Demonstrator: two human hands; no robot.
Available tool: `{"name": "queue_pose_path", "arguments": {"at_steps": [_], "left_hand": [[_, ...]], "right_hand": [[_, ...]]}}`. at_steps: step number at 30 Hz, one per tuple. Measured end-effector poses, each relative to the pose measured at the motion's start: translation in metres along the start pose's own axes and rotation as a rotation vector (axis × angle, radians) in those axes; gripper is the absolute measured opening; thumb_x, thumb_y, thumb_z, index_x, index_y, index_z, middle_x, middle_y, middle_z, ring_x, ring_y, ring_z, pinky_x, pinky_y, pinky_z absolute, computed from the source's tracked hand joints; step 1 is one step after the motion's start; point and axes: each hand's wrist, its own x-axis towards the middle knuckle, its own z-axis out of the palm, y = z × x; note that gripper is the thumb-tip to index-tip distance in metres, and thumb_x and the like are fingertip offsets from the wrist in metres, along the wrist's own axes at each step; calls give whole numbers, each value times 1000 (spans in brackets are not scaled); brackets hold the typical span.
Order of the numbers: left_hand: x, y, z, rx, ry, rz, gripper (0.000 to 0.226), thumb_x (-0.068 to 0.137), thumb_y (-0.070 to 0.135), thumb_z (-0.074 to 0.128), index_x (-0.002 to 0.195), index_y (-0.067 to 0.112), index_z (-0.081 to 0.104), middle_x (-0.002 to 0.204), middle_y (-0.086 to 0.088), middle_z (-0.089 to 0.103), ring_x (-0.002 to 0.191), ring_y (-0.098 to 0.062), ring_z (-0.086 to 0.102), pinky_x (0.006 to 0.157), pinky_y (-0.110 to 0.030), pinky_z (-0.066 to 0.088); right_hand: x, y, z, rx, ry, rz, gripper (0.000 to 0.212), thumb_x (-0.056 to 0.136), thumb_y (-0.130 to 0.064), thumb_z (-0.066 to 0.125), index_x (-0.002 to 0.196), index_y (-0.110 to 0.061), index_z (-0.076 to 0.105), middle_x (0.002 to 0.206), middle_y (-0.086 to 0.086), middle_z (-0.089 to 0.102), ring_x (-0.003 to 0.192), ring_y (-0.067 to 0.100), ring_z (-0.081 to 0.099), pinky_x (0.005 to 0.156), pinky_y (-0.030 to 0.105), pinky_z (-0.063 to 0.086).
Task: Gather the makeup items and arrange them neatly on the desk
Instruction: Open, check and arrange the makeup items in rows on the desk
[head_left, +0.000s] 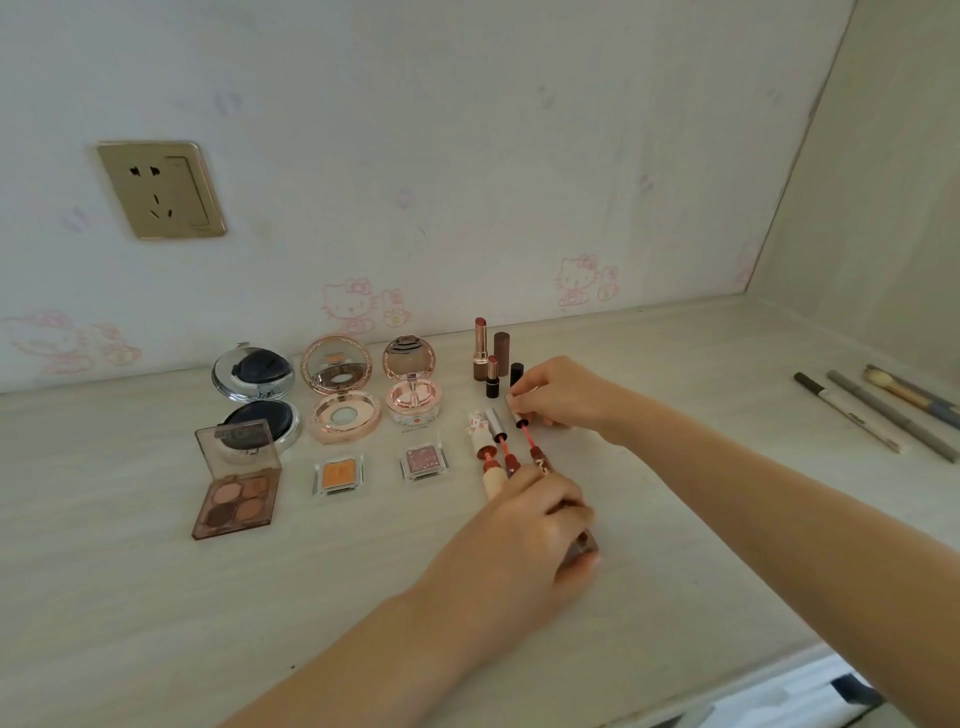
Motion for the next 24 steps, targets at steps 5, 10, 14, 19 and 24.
{"name": "queue_pose_path", "arguments": {"at_steps": [5, 10, 14, 19, 24], "left_hand": [[0, -2, -1, 29, 8, 32, 30, 86, 38, 54, 88, 15, 73, 91, 4, 63, 94, -13, 51, 84, -23, 41], [-1, -2, -2, 31, 17, 56, 31, 87, 38, 52, 90, 15, 73, 93, 4, 64, 95, -15, 52, 86, -23, 41], [-2, -2, -2, 31, 11, 59, 31, 87, 38, 53, 91, 15, 73, 94, 4, 64, 94, -15, 53, 86, -22, 41], [-3, -3, -3, 26, 8, 46, 29, 87, 38, 53, 93, 17, 73, 97, 5, 63, 96, -13, 51, 88, -21, 39], [-2, -4, -5, 15, -9, 38, 29, 87, 38, 58, 99, 16, 73, 103, 5, 67, 102, -11, 56, 93, -20, 40]], "right_hand": [[1, 2, 2, -18, 4, -16, 18, 87, -15, 64, 102, -8, 72, 88, 4, 67, 68, 8, 53, 60, 17, 40], [2, 2, 4, -44, 8, -33, 18, 87, -17, 65, 101, -8, 73, 87, 1, 66, 73, 9, 54, 67, 20, 42], [1, 3, 4, -67, 24, -54, 17, 87, -16, 65, 98, -8, 73, 75, -4, 62, 65, 6, 50, 61, 19, 39], [-3, 3, 9, -219, 79, -122, 19, 88, -21, 62, 97, -8, 73, 82, -2, 63, 80, 14, 56, 65, 20, 42], [-18, 7, 2, -360, 105, -174, 31, 95, -31, 51, 113, -11, 66, 108, 5, 67, 100, 20, 60, 83, 27, 46]]}}
